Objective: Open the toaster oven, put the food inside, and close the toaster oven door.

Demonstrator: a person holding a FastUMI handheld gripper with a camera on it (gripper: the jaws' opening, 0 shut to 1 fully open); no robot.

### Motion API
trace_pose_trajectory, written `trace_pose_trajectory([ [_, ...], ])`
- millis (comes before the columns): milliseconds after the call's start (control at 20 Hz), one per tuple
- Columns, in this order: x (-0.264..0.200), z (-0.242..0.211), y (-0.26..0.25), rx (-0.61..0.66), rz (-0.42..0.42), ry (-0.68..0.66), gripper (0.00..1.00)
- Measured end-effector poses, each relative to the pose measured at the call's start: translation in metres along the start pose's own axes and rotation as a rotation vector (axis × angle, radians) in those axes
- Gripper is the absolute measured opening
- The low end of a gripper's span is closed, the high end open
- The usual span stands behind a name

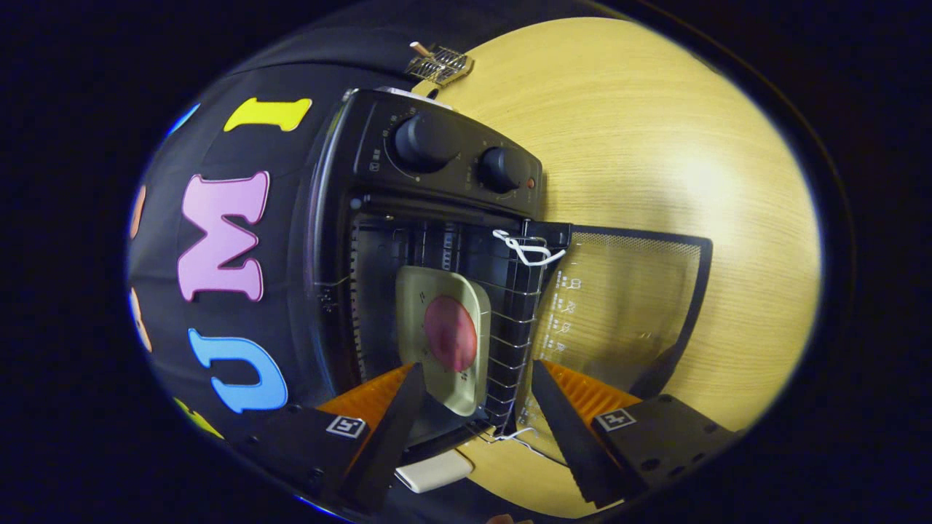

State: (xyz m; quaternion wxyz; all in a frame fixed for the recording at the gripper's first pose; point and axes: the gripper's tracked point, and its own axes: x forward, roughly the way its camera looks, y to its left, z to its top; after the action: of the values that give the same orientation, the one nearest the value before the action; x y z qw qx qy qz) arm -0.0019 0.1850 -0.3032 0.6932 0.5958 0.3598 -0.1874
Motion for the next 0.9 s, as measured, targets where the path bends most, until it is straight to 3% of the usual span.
trace_pose_trajectory([
  [300, -0.048, -0.001, -0.025, -0.423, -0.002, 0.076, 0.97],
  [550, -0.070, -0.031, -0.078, -0.785, -0.088, 0.176, 0.97],
  [700, -0.069, -0.036, -0.111, -1.018, -0.145, 0.170, 0.99],
  [900, -0.050, -0.037, -0.148, -1.200, -0.248, 0.193, 0.99],
])
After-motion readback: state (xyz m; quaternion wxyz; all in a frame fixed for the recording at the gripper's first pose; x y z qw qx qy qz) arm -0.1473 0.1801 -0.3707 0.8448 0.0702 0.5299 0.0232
